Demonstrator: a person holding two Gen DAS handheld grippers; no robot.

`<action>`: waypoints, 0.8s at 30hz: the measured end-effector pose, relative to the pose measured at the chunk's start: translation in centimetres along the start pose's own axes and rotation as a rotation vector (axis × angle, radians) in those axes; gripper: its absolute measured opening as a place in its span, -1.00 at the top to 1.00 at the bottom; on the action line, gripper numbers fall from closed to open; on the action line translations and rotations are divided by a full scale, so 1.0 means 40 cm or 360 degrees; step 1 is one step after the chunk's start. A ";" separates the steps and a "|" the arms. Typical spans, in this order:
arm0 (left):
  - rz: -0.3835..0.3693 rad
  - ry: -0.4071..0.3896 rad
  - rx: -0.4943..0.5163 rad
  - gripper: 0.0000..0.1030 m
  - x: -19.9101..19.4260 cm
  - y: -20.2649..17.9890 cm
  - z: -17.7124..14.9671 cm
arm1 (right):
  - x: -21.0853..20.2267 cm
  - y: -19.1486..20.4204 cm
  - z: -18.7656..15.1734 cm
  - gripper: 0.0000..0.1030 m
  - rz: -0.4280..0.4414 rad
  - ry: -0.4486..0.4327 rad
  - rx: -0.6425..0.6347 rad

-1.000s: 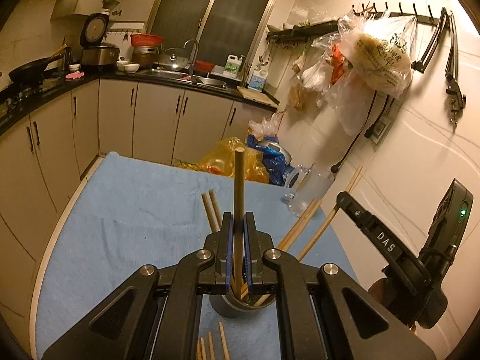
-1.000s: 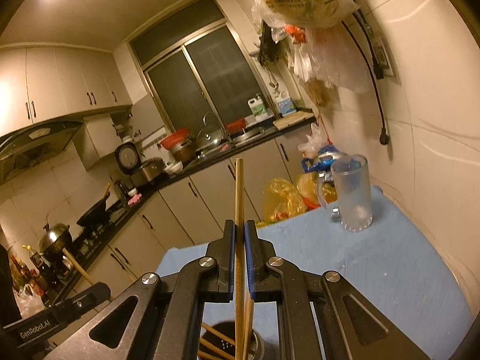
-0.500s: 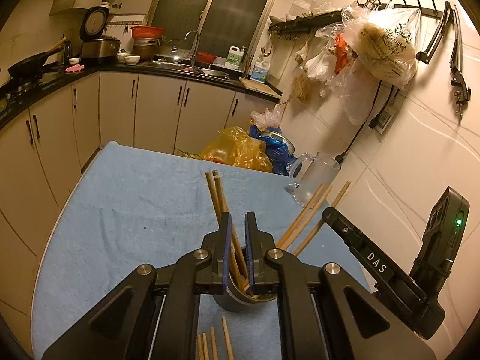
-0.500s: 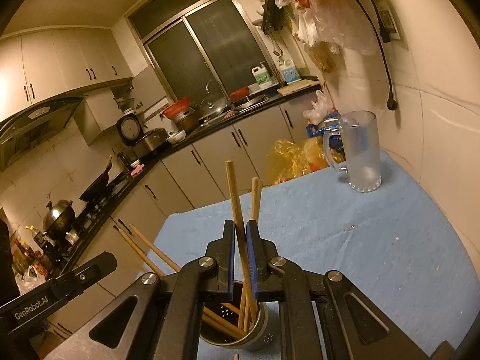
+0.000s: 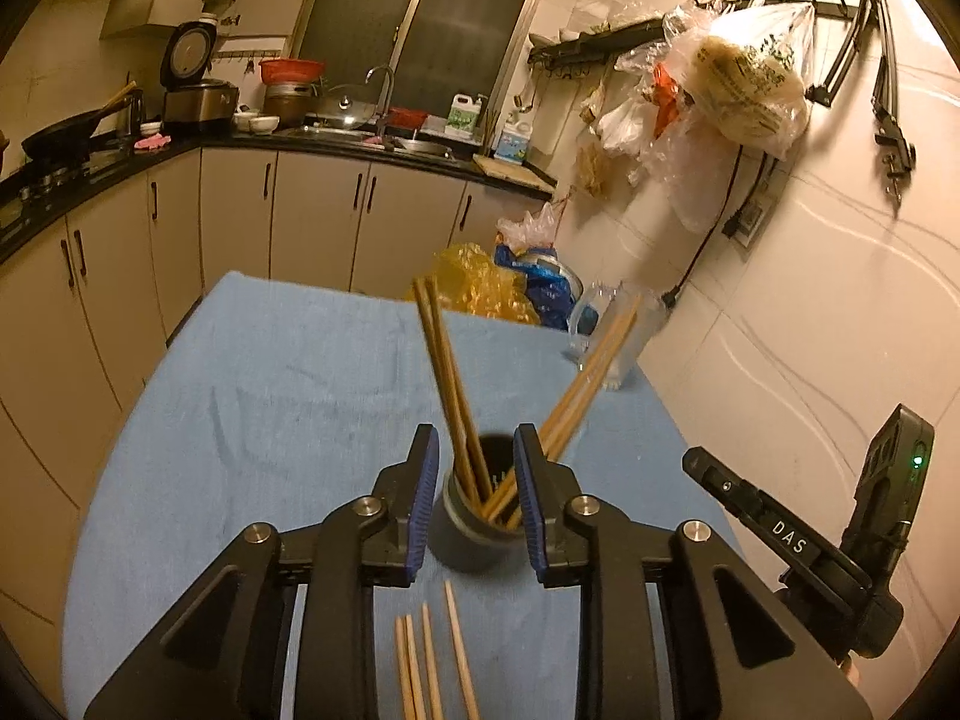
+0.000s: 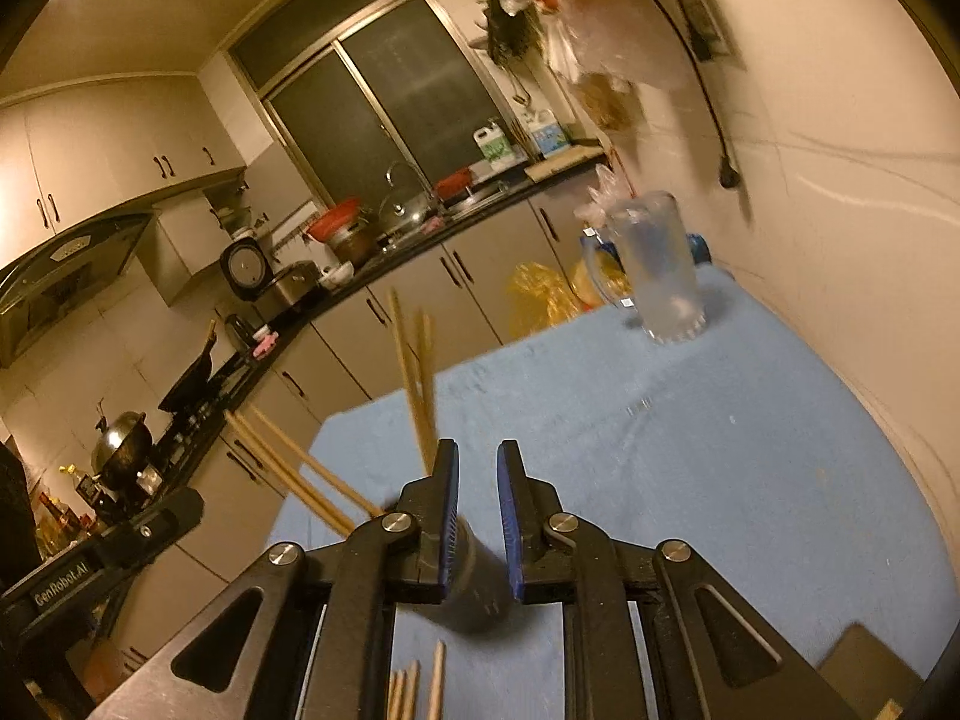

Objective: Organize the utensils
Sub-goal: 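Lower the chopsticks into the holder and open both tools, then move both open tools back over the remaining chopsticks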

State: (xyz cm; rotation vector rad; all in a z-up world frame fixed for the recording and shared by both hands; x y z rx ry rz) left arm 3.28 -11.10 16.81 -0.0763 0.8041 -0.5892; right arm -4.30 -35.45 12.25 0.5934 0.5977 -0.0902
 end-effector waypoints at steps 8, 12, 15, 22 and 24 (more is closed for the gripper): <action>0.0032 0.0085 -0.0017 0.53 -0.002 0.025 -0.107 | 0.020 -0.032 -0.128 0.72 -0.0030 0.0194 -0.0021; 0.0042 0.0131 -0.0049 0.53 -0.003 0.051 -0.152 | 0.038 -0.017 -0.196 0.72 -0.0019 0.0303 -0.0060; 0.0055 0.0157 -0.0071 0.53 -0.005 0.070 -0.183 | 0.043 0.007 -0.237 0.72 -0.0020 0.0339 -0.0105; 0.0094 0.0215 -0.0112 0.53 0.003 0.113 -0.250 | 0.063 0.036 -0.299 0.72 -0.0047 0.0403 -0.0169; 0.0105 0.0225 -0.0126 0.53 0.007 0.125 -0.266 | 0.071 0.035 -0.313 0.72 -0.0059 0.0423 -0.0170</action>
Point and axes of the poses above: each gripper's, at about its wrist camera, not at the fingertips, and x roughly the way its jaws point, y to its left, z to its top, the point moved 3 cm from there along x, roughly the way its jaws point, and after that the axes turned 7 degrees about y, right-handed, at the moved point
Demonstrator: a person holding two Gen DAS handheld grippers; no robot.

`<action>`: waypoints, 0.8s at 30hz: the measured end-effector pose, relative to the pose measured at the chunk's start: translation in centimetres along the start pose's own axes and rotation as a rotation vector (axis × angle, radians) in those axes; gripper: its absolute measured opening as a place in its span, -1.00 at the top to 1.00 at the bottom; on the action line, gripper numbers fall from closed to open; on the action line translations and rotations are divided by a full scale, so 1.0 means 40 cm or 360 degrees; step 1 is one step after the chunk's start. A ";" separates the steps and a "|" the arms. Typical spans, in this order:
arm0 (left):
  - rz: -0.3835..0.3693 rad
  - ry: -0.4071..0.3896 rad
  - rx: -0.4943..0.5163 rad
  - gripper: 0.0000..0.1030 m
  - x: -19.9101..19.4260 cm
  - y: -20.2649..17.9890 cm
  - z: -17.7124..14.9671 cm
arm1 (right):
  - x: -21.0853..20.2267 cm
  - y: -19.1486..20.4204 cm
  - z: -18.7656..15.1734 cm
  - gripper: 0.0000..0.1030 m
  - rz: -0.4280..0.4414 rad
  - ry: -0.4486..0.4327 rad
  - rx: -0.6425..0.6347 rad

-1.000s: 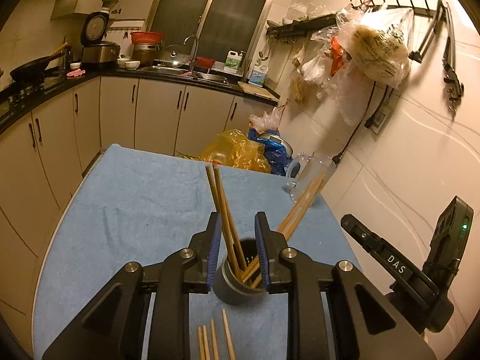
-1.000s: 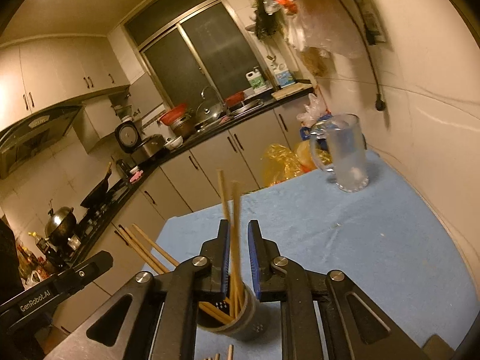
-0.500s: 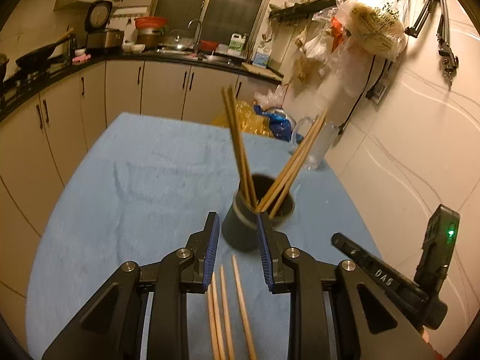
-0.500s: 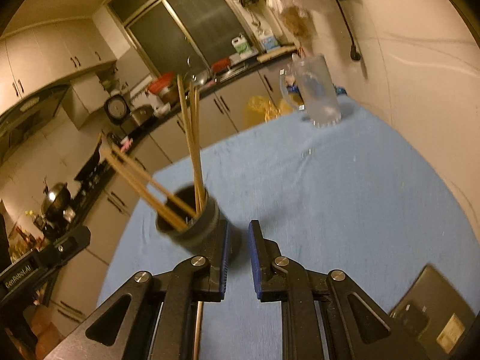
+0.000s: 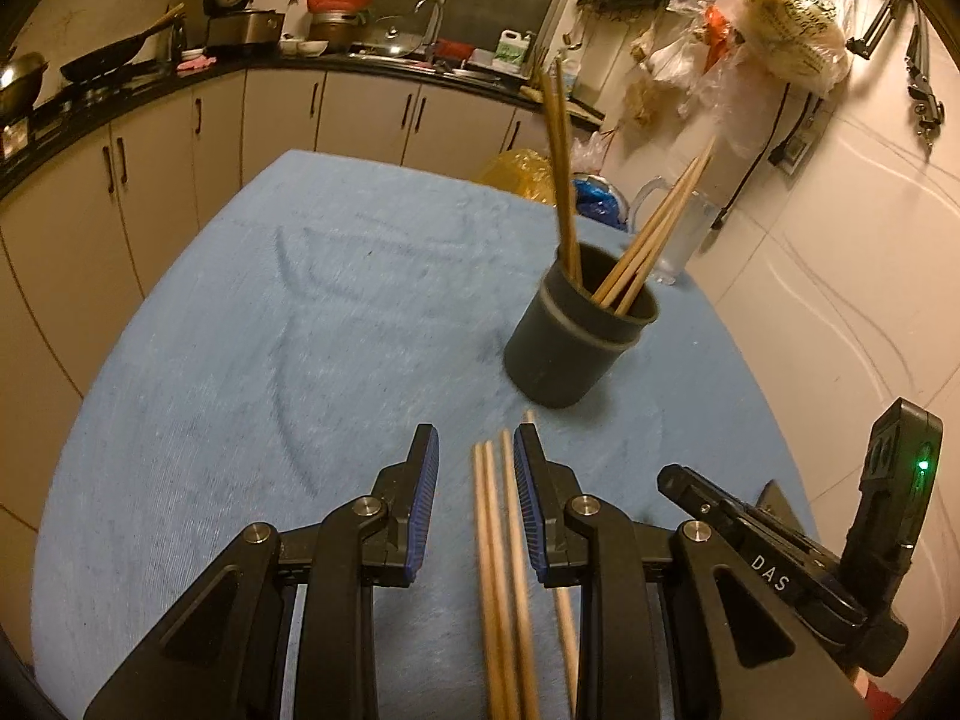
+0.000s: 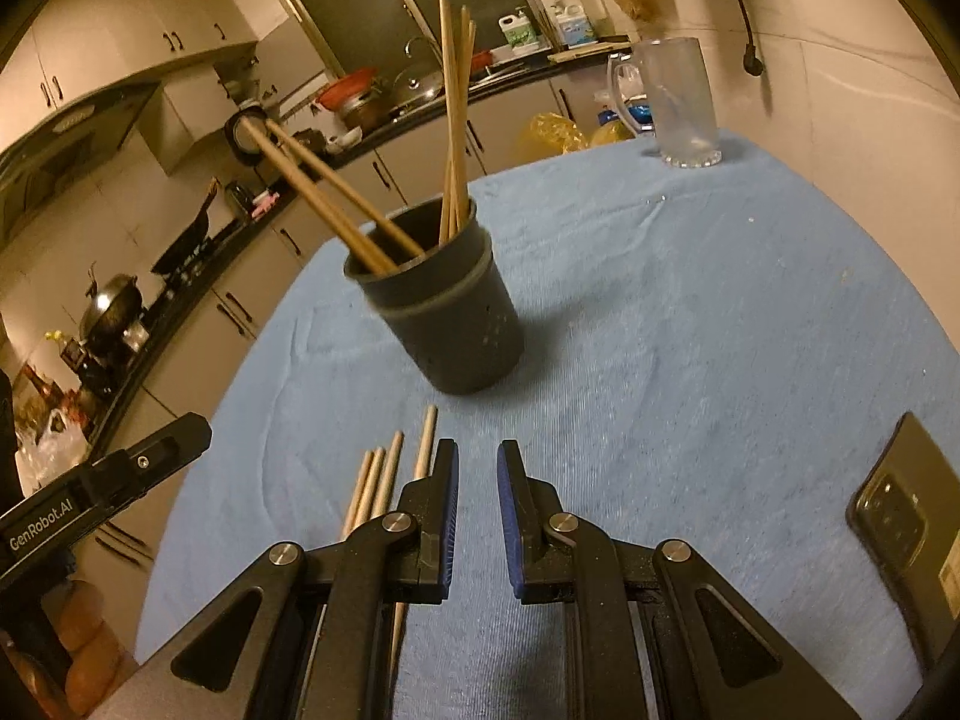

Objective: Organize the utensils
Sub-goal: 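Move both open tools back over the remaining chopsticks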

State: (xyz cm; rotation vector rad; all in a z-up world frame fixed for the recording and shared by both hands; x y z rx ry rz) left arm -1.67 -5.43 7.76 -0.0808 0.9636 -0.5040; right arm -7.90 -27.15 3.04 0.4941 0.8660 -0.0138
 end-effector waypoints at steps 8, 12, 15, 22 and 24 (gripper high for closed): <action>0.0044 0.0039 -0.0064 0.52 0.035 0.059 -0.048 | 0.021 0.009 -0.031 0.70 -0.0022 0.0050 -0.0027; 0.0063 0.0050 -0.0090 0.52 0.051 0.087 -0.063 | 0.024 0.018 -0.035 0.67 -0.0028 0.0062 -0.0038; 0.0060 0.0057 -0.0108 0.52 0.057 0.100 -0.070 | 0.027 0.028 -0.039 0.67 -0.0032 0.0072 -0.0049; 0.0035 0.0050 -0.0123 0.52 0.052 0.112 -0.073 | 0.037 0.057 -0.045 0.60 -0.0042 0.0096 -0.0101; 0.0027 0.0047 -0.0127 0.52 0.051 0.112 -0.072 | 0.040 0.063 -0.047 0.60 -0.0047 0.0103 -0.0113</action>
Point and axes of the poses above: each gripper's, at about its wrist camera, not at the fingertips, and x roughly the way its jaws point, y to its left, z to its top, the point moved 3 cm from there along x, roughly the way its jaws point, and after that the axes turned 7 degrees about y, right-handed, at the moved point
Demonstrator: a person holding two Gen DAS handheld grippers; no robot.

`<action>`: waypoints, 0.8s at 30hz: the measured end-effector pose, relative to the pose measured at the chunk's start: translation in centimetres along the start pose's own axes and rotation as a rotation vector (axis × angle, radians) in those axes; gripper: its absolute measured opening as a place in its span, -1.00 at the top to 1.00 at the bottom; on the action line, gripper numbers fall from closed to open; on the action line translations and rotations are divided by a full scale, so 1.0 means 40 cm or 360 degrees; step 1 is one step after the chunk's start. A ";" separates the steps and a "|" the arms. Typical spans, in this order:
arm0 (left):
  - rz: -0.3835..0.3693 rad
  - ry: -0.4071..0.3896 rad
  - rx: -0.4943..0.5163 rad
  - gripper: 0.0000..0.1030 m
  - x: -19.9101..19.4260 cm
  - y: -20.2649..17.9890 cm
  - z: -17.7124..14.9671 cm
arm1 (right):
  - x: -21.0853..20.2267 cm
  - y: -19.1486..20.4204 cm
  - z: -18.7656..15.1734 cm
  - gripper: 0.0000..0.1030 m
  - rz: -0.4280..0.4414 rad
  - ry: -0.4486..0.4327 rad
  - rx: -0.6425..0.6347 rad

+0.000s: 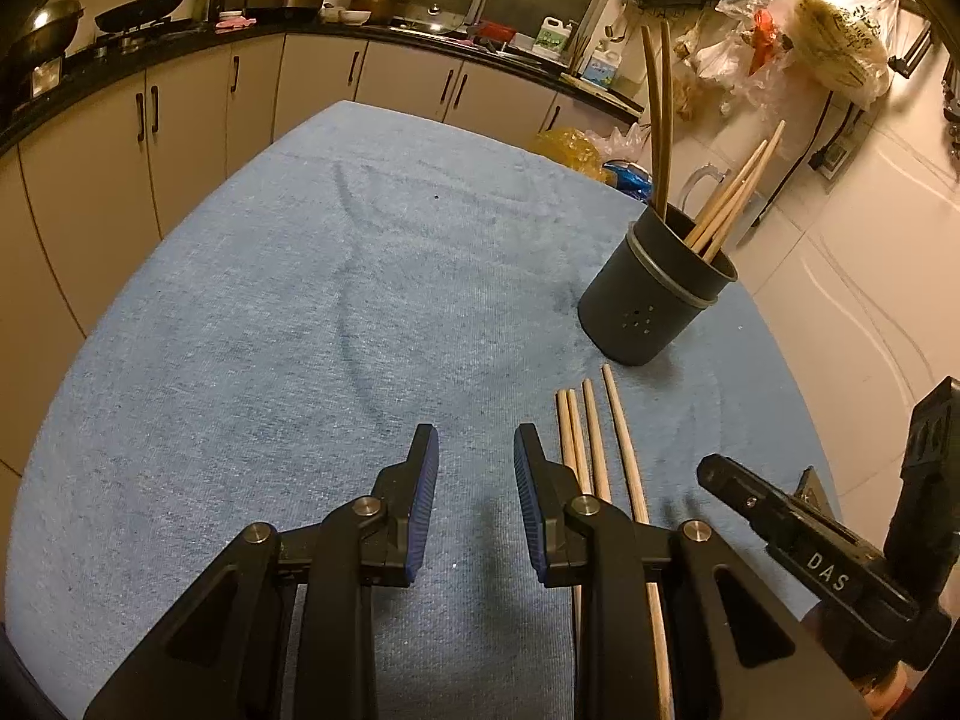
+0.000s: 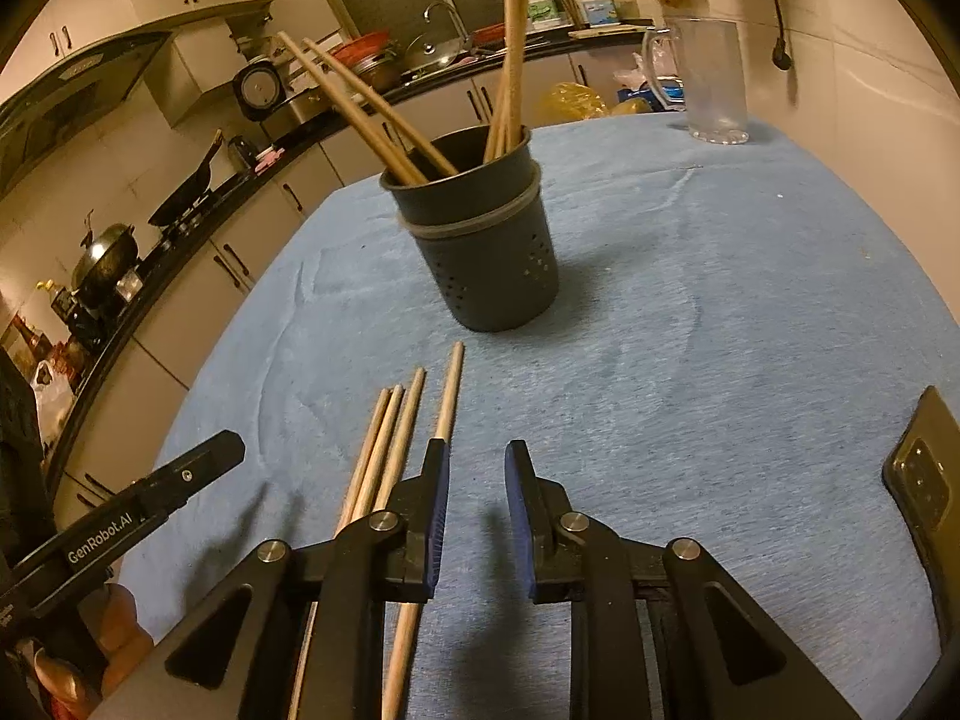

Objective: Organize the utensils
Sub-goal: 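Move both open tools back over the remaining chopsticks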

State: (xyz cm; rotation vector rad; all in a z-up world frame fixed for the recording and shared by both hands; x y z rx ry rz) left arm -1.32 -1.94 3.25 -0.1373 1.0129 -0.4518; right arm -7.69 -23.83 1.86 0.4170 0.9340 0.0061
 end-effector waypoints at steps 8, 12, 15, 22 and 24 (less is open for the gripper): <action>-0.0018 0.0002 -0.0014 0.52 -0.005 0.006 0.000 | 0.000 0.012 0.000 0.60 -0.0007 0.0003 -0.0012; -0.0022 0.0002 -0.0015 0.49 -0.005 0.006 0.001 | 0.003 0.016 0.003 0.60 -0.0007 0.0009 -0.0020; -0.0028 0.0005 -0.0019 0.48 -0.007 0.007 0.001 | 0.003 0.013 0.003 0.60 -0.0004 0.0011 -0.0013; -0.0027 0.0028 -0.0009 0.48 0.002 -0.001 0.002 | -0.004 -0.005 0.009 0.60 0.0000 -0.0003 0.0029; -0.0028 0.0038 -0.0004 0.48 0.006 -0.005 0.000 | -0.005 -0.009 0.010 0.60 0.0005 -0.0005 0.0038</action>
Point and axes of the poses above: each gripper's, at about its wrist camera, not at the fingertips, and x roughly the way its jaws point, y to its left, z to its top, the point moved 3 cm from there along x, roughly the way its jaws point, and after that the axes turned 7 degrees about y, right-handed, at the moved point
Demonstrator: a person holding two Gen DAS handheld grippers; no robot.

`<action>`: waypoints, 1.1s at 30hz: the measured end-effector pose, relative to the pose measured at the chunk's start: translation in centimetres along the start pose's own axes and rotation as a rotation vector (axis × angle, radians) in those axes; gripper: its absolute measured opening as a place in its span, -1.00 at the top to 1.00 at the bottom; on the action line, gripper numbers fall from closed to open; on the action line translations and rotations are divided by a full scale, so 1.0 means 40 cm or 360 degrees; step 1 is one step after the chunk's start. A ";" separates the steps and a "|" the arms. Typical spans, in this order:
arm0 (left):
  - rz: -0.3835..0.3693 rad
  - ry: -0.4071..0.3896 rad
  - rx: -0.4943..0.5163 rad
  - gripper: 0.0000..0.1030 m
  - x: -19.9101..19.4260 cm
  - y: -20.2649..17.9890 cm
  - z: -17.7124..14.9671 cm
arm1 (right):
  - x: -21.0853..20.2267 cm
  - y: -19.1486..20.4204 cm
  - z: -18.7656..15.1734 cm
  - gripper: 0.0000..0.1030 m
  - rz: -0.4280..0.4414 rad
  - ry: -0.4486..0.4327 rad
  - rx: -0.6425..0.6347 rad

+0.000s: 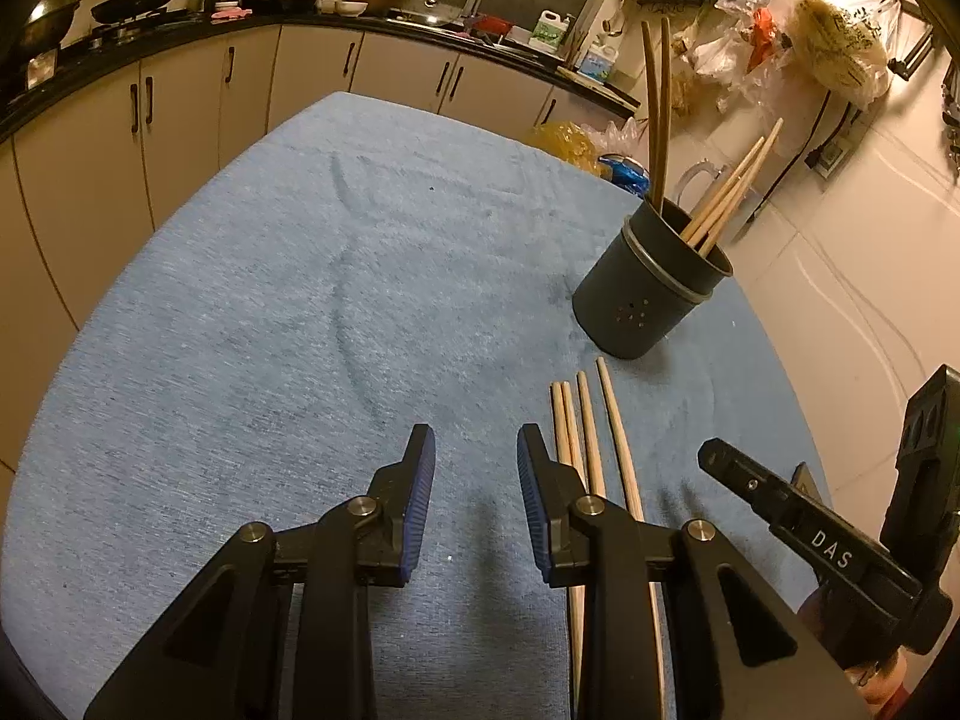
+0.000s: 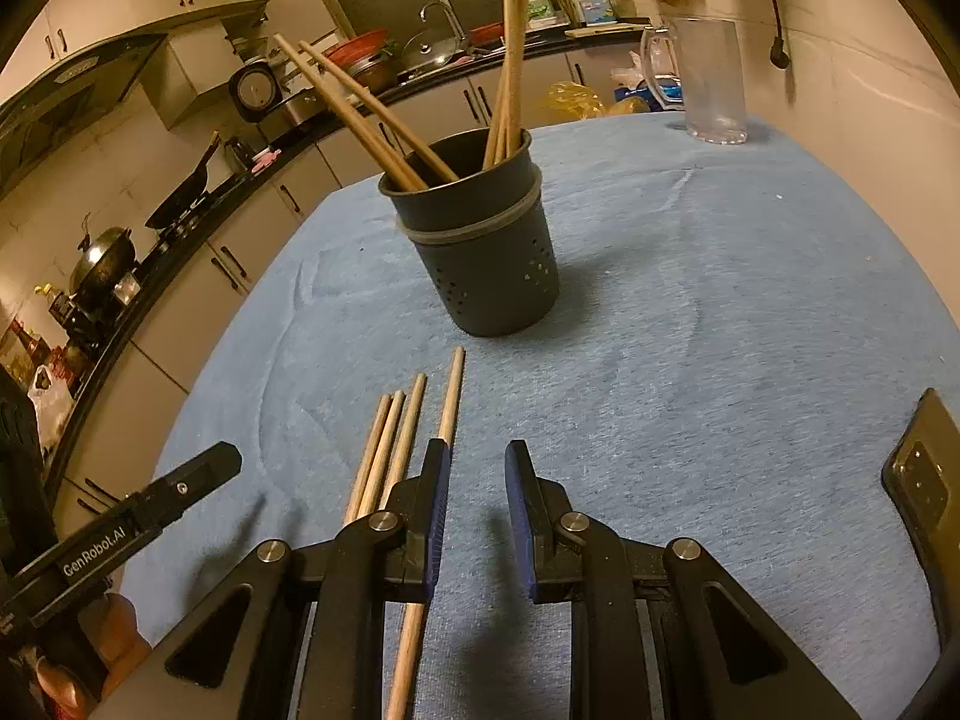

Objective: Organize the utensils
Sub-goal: 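Move both open tools back over the remaining chopsticks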

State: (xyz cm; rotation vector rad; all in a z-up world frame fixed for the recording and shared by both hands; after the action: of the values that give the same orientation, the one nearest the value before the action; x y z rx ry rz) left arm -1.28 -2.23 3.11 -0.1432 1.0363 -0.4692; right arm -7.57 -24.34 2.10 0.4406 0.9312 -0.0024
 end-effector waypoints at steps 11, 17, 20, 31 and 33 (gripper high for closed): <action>0.0017 0.0043 0.0021 0.43 0.021 -0.021 -0.001 | -0.007 -0.039 0.011 0.59 0.0023 -0.0019 0.0067; 0.0030 0.0068 0.0043 0.39 0.036 -0.037 -0.002 | -0.011 -0.062 0.021 0.59 0.0038 -0.0032 0.0099; 0.0033 0.0081 0.0047 0.38 0.043 -0.043 -0.002 | -0.012 -0.073 0.023 0.59 0.0044 -0.0036 0.0112; 0.0044 0.0108 0.0068 0.35 0.057 -0.057 -0.003 | -0.012 -0.092 0.025 0.58 0.0060 -0.0040 0.0140; 0.0045 0.0114 0.0069 0.33 0.061 -0.059 -0.003 | -0.011 -0.095 0.023 0.58 0.0061 -0.0038 0.0143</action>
State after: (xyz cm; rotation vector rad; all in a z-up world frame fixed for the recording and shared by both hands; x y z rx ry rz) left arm -1.09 -5.40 1.90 -0.0734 1.0958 -0.4739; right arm -7.84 -28.21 1.54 0.5404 0.9015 -0.0146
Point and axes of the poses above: each gripper's, at about its wrist camera, not at the fingertips, and x roughly the way its jaws point, y to its left, z to its top, the point moved 3 cm from there along x, roughly the way its jaws point, and after that the axes turned 7 degrees about y, right-handed, at the moved point
